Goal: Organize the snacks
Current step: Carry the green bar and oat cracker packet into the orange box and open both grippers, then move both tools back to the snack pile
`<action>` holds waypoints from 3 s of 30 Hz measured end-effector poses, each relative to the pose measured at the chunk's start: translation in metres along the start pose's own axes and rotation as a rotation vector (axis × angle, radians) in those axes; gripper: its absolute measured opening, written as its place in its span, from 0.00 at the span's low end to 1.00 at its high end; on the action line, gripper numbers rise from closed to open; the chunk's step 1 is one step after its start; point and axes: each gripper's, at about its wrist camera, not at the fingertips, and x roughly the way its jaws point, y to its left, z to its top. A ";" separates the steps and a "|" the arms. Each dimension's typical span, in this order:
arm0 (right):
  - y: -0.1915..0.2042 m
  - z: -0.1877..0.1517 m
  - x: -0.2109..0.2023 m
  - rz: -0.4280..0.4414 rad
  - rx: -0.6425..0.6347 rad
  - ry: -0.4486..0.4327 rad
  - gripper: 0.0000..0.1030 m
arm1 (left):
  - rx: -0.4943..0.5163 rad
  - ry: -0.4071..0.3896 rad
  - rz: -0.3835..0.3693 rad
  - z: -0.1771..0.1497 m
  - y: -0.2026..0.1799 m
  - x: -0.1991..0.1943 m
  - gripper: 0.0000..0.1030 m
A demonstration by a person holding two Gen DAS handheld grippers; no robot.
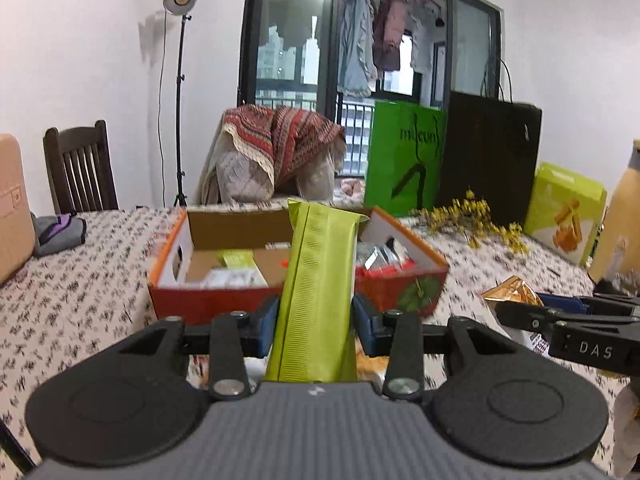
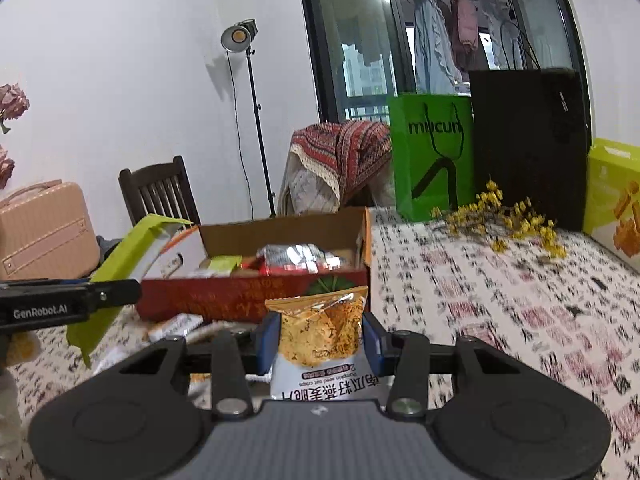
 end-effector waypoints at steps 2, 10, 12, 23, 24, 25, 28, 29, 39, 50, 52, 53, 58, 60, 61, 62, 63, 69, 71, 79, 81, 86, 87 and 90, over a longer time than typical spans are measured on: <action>0.004 0.008 0.005 -0.001 -0.004 -0.009 0.42 | -0.008 -0.009 0.002 0.007 0.004 0.003 0.39; 0.019 0.043 0.037 0.004 -0.008 -0.032 0.42 | -0.047 -0.025 0.023 0.038 0.024 0.028 0.39; 0.022 0.051 0.047 0.009 -0.006 -0.032 0.42 | -0.052 -0.028 0.032 0.046 0.028 0.037 0.39; 0.031 0.089 0.104 -0.011 -0.014 -0.044 0.42 | -0.102 -0.005 0.088 0.072 0.048 0.091 0.39; 0.031 0.091 0.110 -0.011 -0.011 -0.041 0.42 | -0.108 0.000 0.093 0.073 0.050 0.097 0.39; 0.030 0.092 0.116 -0.011 -0.007 -0.038 0.42 | -0.112 0.005 0.099 0.074 0.052 0.103 0.39; 0.027 0.096 0.137 -0.014 0.003 -0.021 0.42 | -0.118 0.020 0.126 0.078 0.057 0.121 0.39; 0.026 0.097 0.144 -0.018 0.006 -0.015 0.42 | -0.121 0.023 0.129 0.078 0.059 0.126 0.39; 0.014 0.076 0.190 -0.009 0.036 0.029 0.42 | -0.155 0.072 0.164 0.059 0.077 0.165 0.39; 0.002 0.068 0.185 0.047 0.075 0.025 1.00 | -0.141 -0.039 0.193 0.057 0.074 0.142 1.00; 0.001 0.068 0.184 0.047 0.077 0.028 1.00 | -0.139 -0.037 0.199 0.058 0.072 0.142 1.00; 0.002 0.067 0.183 0.042 0.072 0.028 1.00 | -0.135 -0.037 0.201 0.058 0.071 0.143 1.00; 0.002 0.068 0.179 0.033 0.068 0.019 1.00 | -0.149 -0.036 0.207 0.059 0.072 0.141 1.00; 0.002 0.071 0.174 0.032 0.061 0.007 1.00 | -0.169 -0.039 0.207 0.061 0.073 0.137 1.00; 0.004 0.072 0.172 0.030 0.056 -0.001 1.00 | -0.174 -0.040 0.207 0.061 0.072 0.136 1.00; 0.005 0.073 0.169 0.028 0.052 -0.009 1.00 | -0.179 -0.042 0.206 0.062 0.071 0.134 1.00; 0.005 0.075 0.166 0.025 0.047 -0.017 1.00 | -0.183 -0.046 0.201 0.063 0.071 0.131 1.00; 0.010 0.089 0.145 0.033 0.037 -0.054 1.00 | -0.199 -0.055 0.190 0.072 0.070 0.113 1.00; 0.014 0.091 0.135 0.025 0.023 -0.064 1.00 | -0.201 -0.054 0.188 0.074 0.072 0.106 1.00; 0.023 0.087 0.094 0.009 -0.020 -0.049 1.00 | -0.193 -0.008 0.193 0.064 0.085 0.071 1.00; 0.025 0.079 0.086 0.002 -0.038 -0.029 1.00 | -0.184 0.006 0.193 0.057 0.090 0.061 1.00; 0.027 0.055 0.069 -0.005 -0.076 0.026 1.00 | -0.171 0.034 0.203 0.034 0.099 0.037 1.00; 0.027 0.049 0.066 -0.003 -0.080 0.037 1.00 | -0.173 0.037 0.199 0.029 0.099 0.031 1.00; 0.028 0.031 0.060 -0.003 -0.089 0.070 1.00 | -0.169 0.047 0.191 0.013 0.101 0.016 1.00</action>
